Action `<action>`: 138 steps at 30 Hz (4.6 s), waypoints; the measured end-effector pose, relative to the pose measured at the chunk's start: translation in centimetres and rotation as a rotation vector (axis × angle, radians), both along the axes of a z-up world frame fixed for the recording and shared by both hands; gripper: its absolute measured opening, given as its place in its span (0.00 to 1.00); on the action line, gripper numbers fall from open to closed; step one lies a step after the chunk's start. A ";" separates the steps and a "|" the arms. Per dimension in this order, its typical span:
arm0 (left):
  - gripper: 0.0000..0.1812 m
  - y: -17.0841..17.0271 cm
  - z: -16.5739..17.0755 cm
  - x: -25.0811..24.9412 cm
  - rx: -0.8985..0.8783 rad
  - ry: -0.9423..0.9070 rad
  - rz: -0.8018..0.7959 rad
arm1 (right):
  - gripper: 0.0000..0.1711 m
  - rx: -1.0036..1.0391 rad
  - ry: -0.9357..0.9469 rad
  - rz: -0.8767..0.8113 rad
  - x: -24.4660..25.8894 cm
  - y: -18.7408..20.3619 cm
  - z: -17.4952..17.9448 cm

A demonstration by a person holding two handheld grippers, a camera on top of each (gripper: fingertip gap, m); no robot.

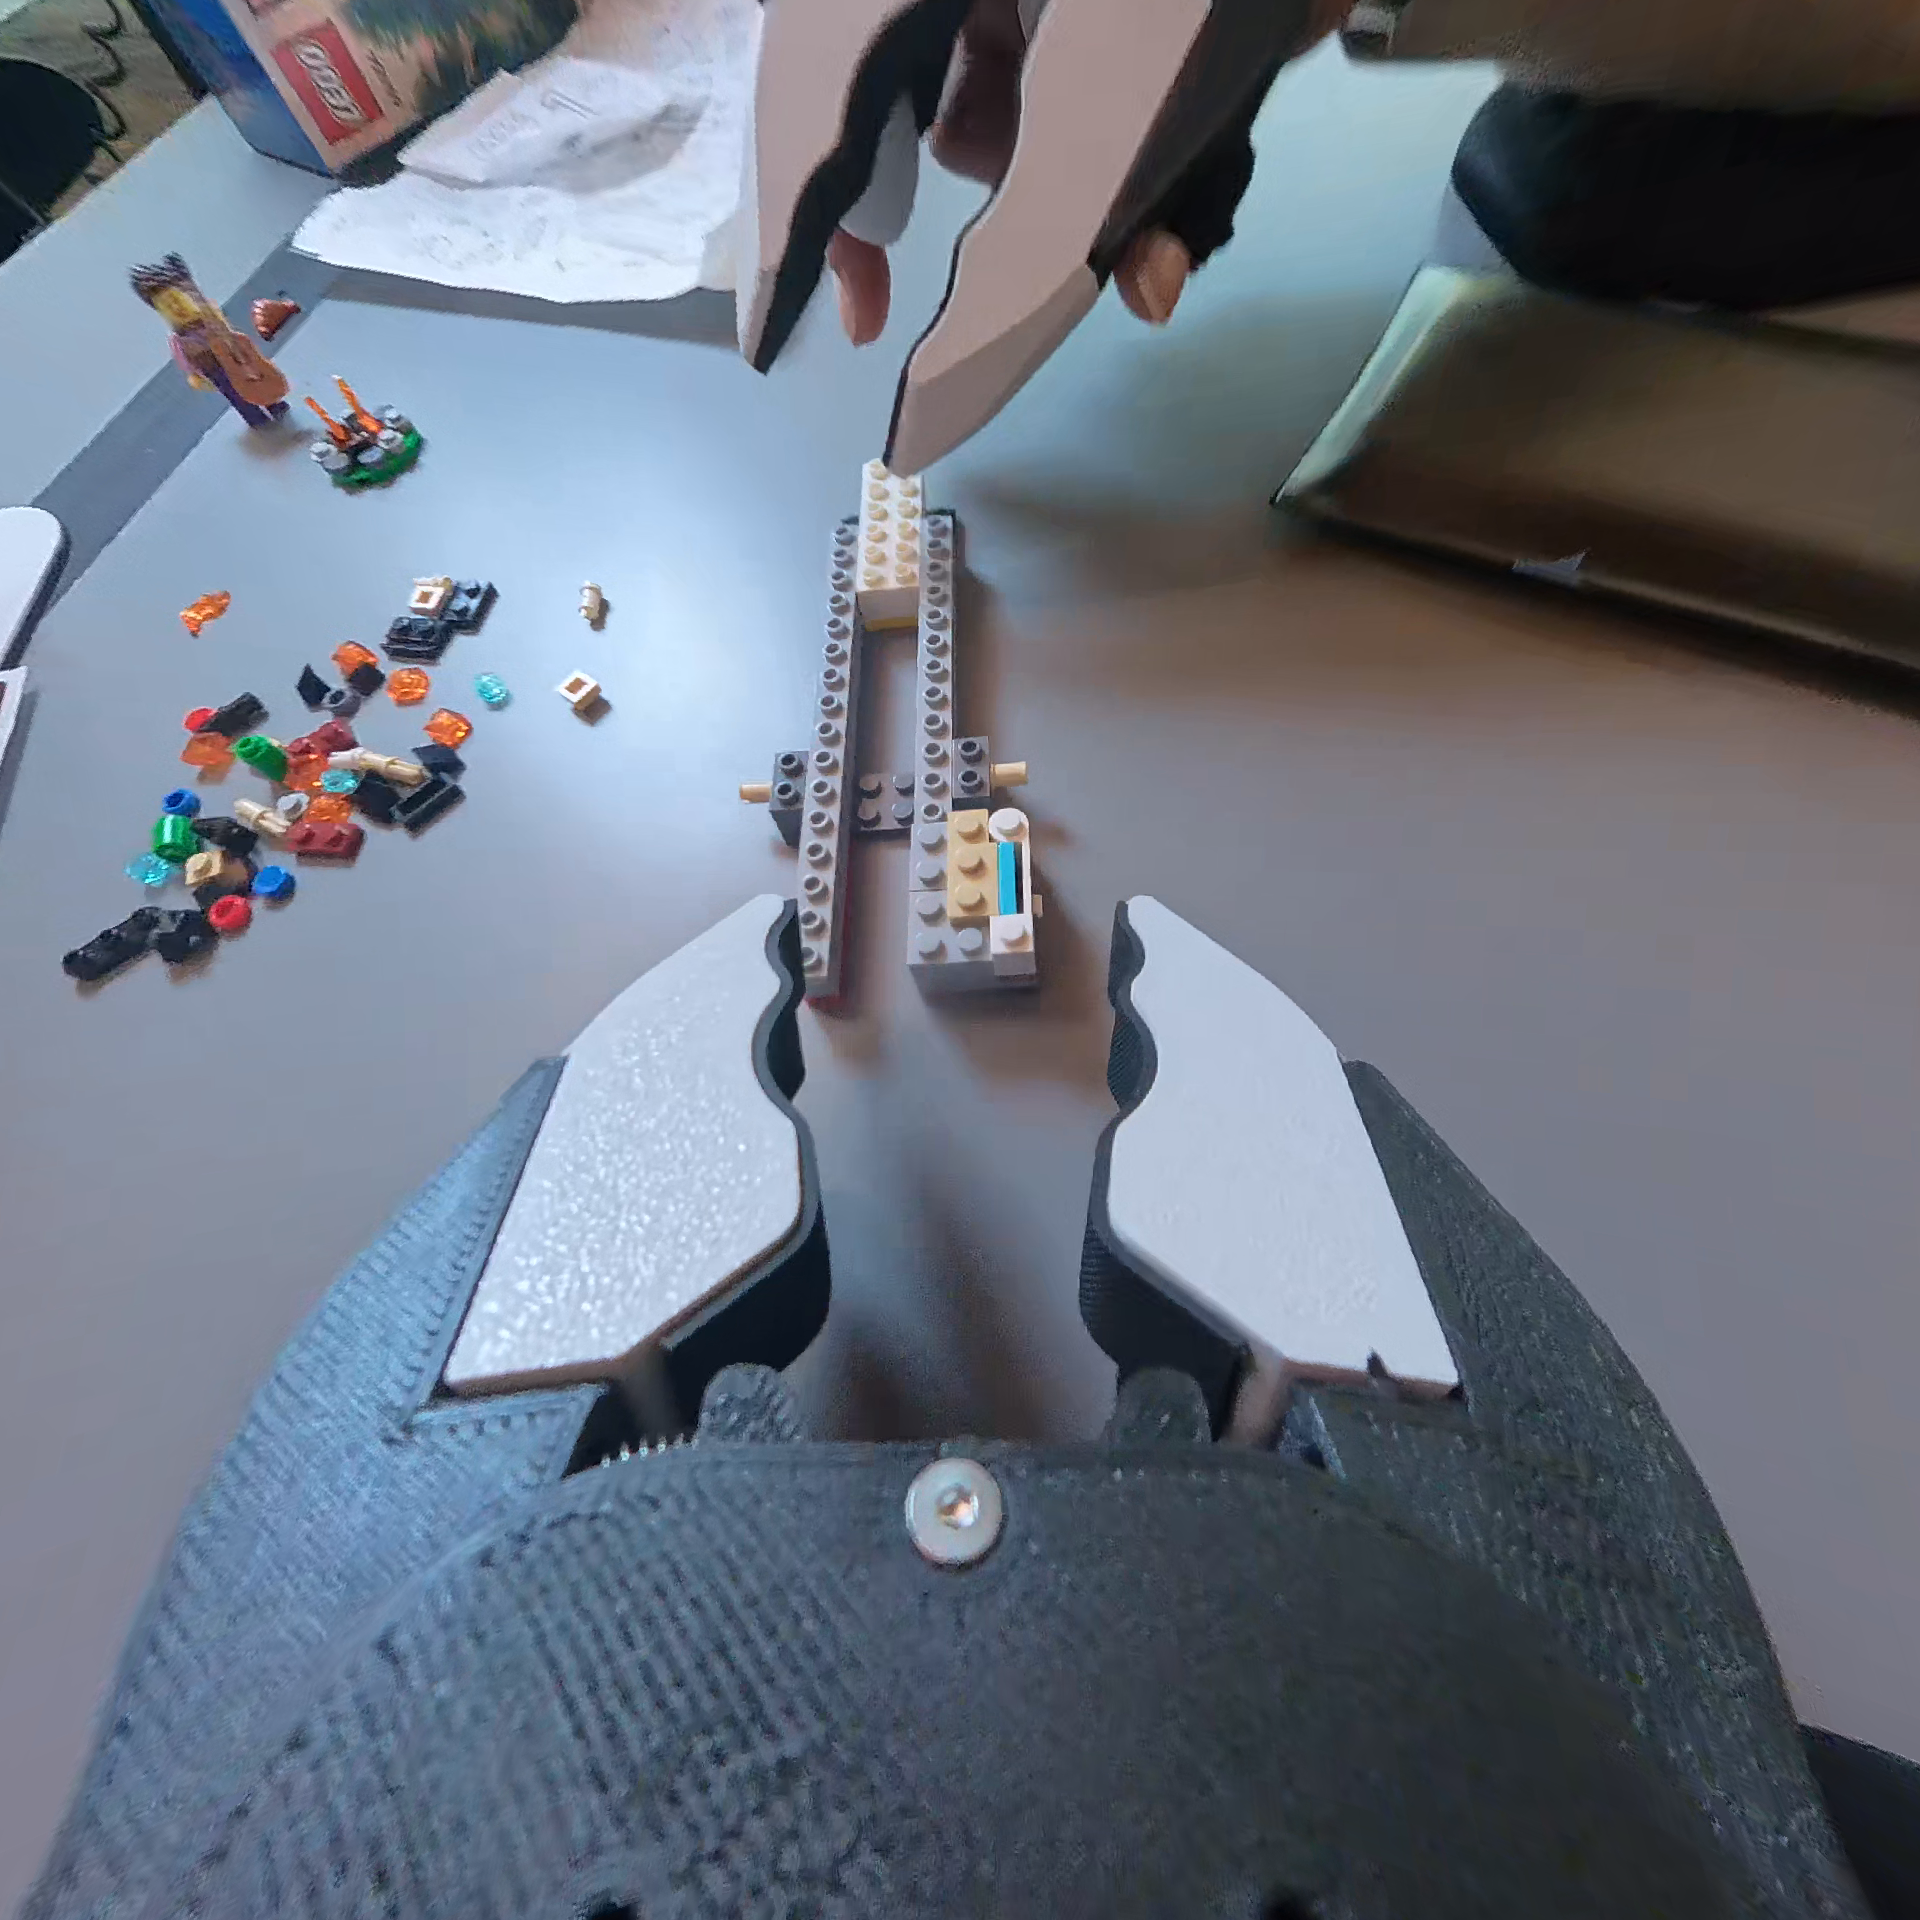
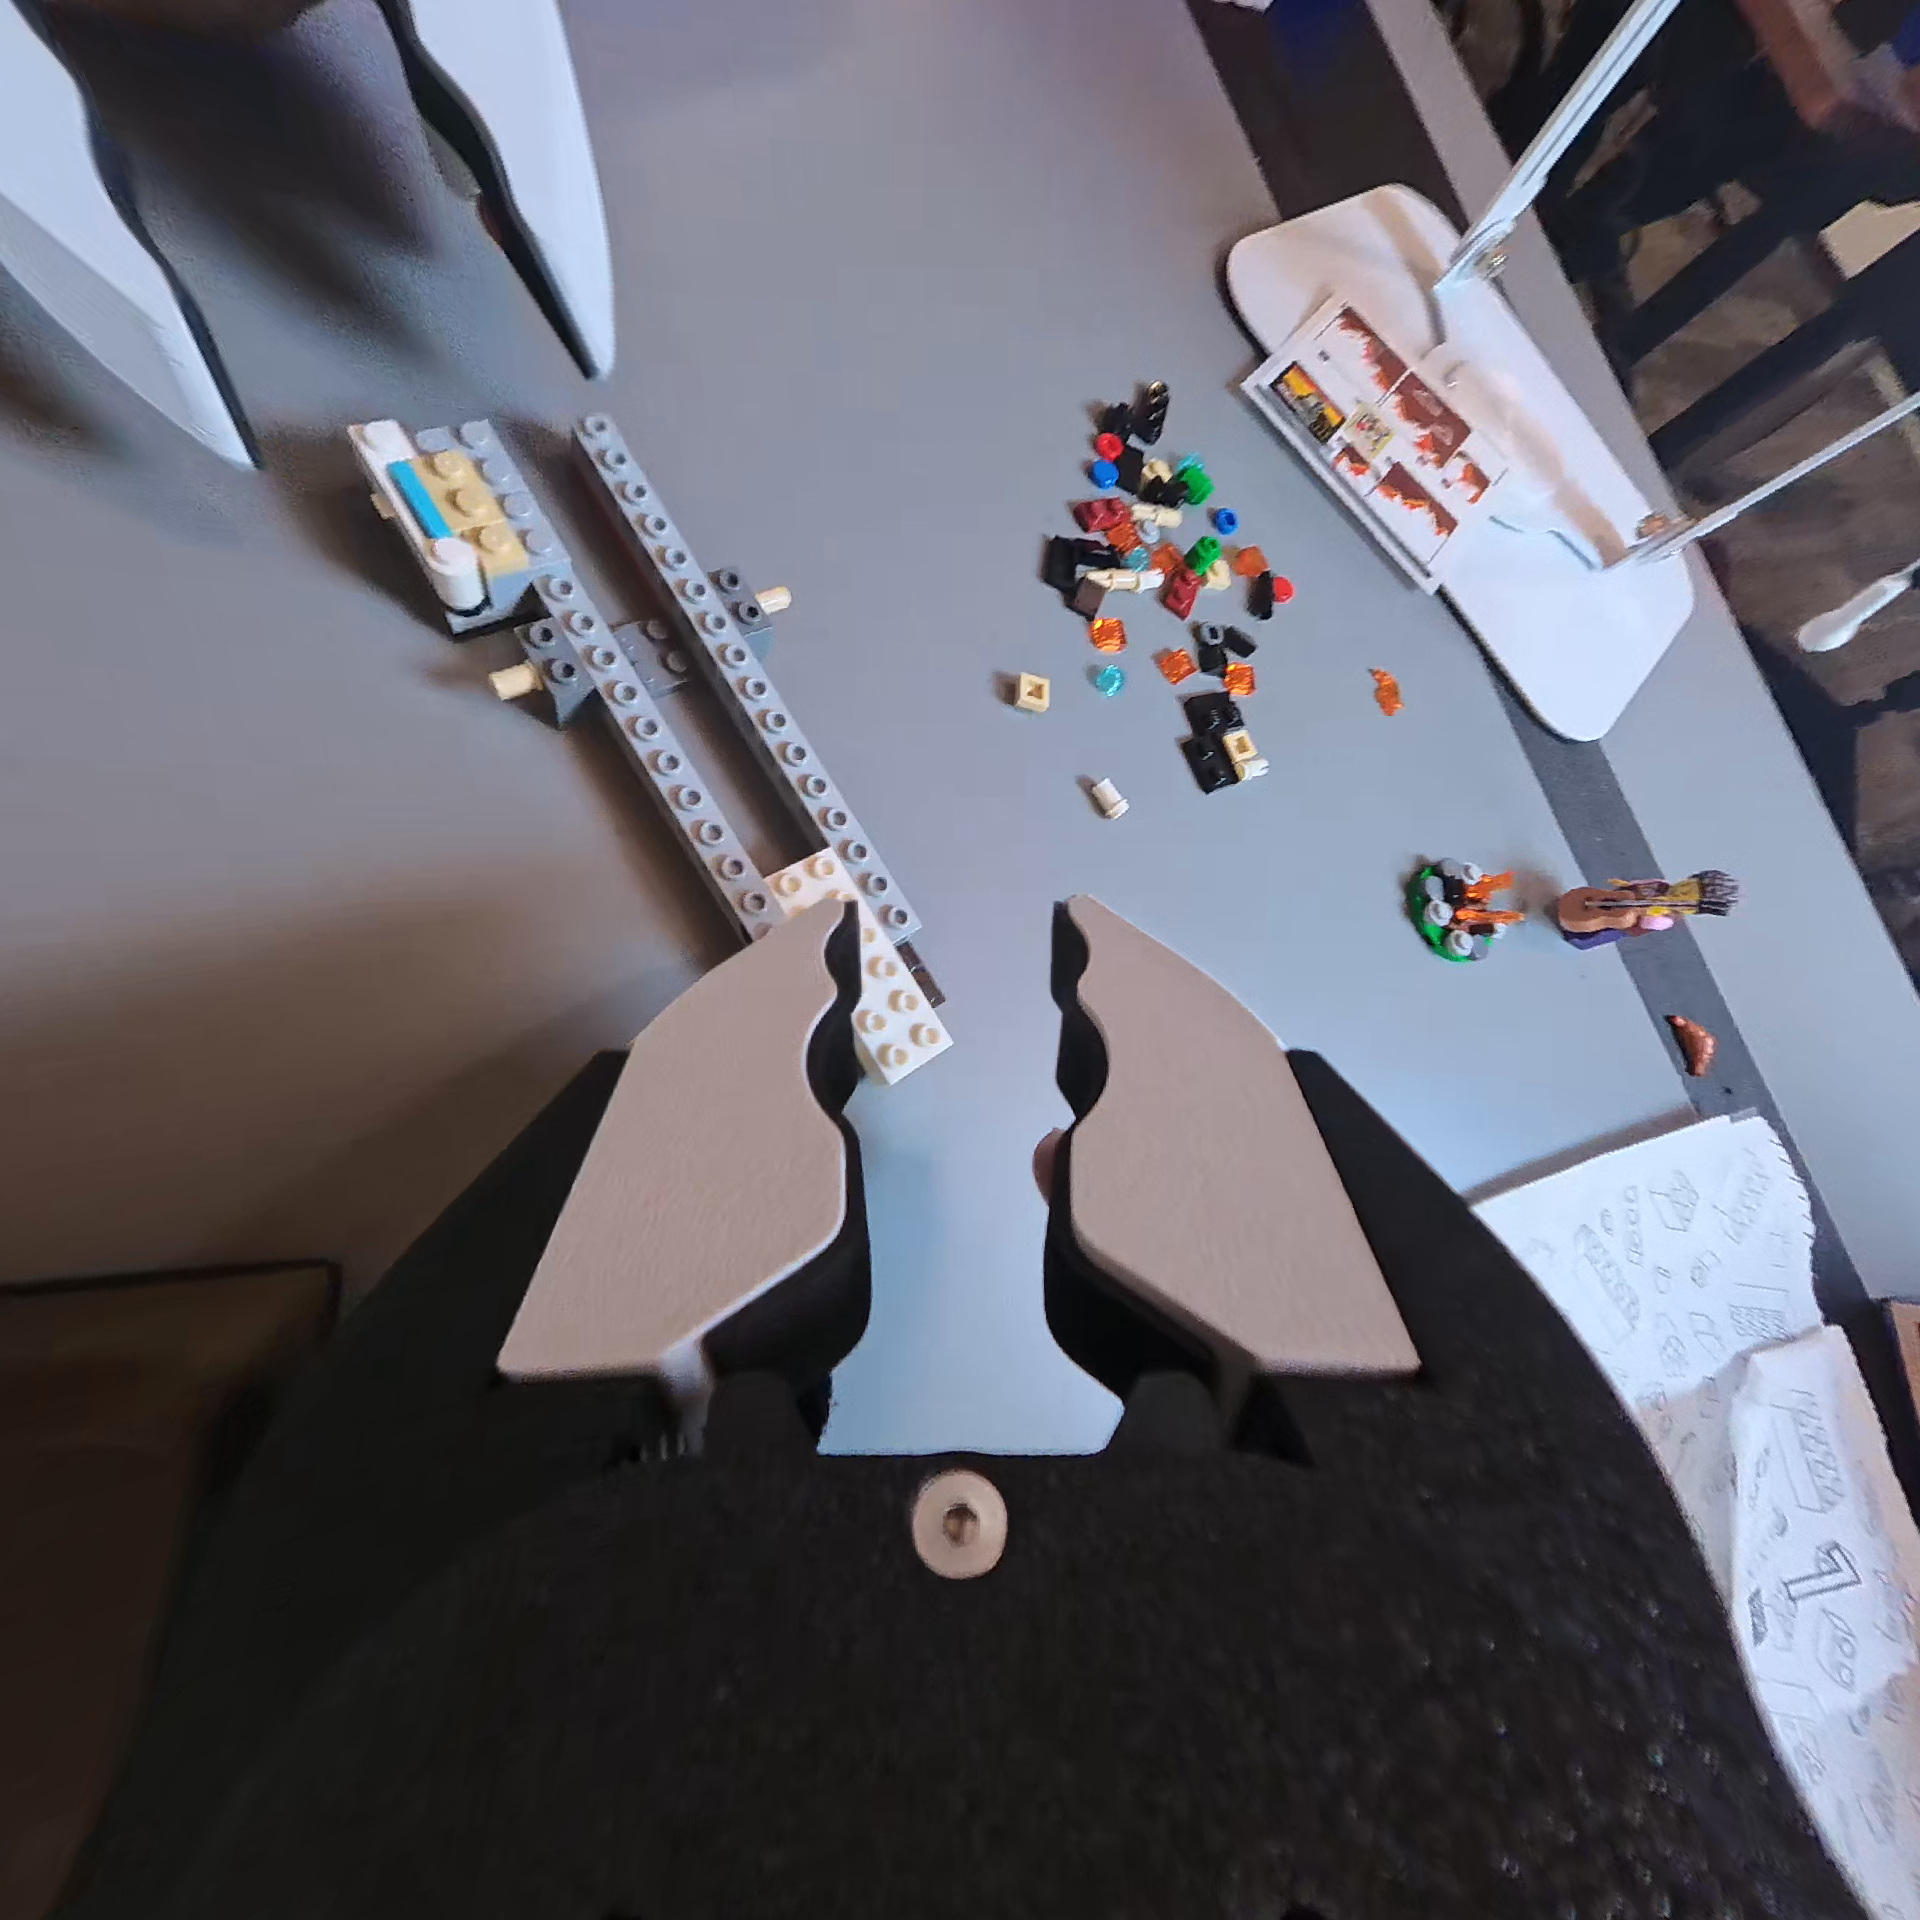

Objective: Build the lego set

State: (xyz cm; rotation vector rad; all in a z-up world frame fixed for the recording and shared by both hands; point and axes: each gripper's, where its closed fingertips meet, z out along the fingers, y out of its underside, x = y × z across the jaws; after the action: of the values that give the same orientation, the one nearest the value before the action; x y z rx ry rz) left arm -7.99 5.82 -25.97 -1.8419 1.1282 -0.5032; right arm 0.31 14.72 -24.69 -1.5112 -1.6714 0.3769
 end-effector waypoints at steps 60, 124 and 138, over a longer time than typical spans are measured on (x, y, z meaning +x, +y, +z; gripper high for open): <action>0.11 3.8 6.4 -10.1 0.402 -0.179 0.439 | 0.10 0.019 0.561 -0.139 -0.1 -0.7 5.4; 0.15 5.5 5.0 -12.3 0.408 -0.136 0.537 | 0.46 0.414 0.415 -0.439 -10.5 30.3 20.8; 0.13 7.7 9.1 -12.3 0.473 -0.101 0.585 | 0.11 0.353 0.345 -0.370 -10.8 27.9 20.1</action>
State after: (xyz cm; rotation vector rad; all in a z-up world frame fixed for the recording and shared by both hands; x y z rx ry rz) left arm -20.31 13.52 -16.86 -1.5980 0.5324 0.0158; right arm -10.46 42.67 -4.59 -1.3602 -1.0944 0.1228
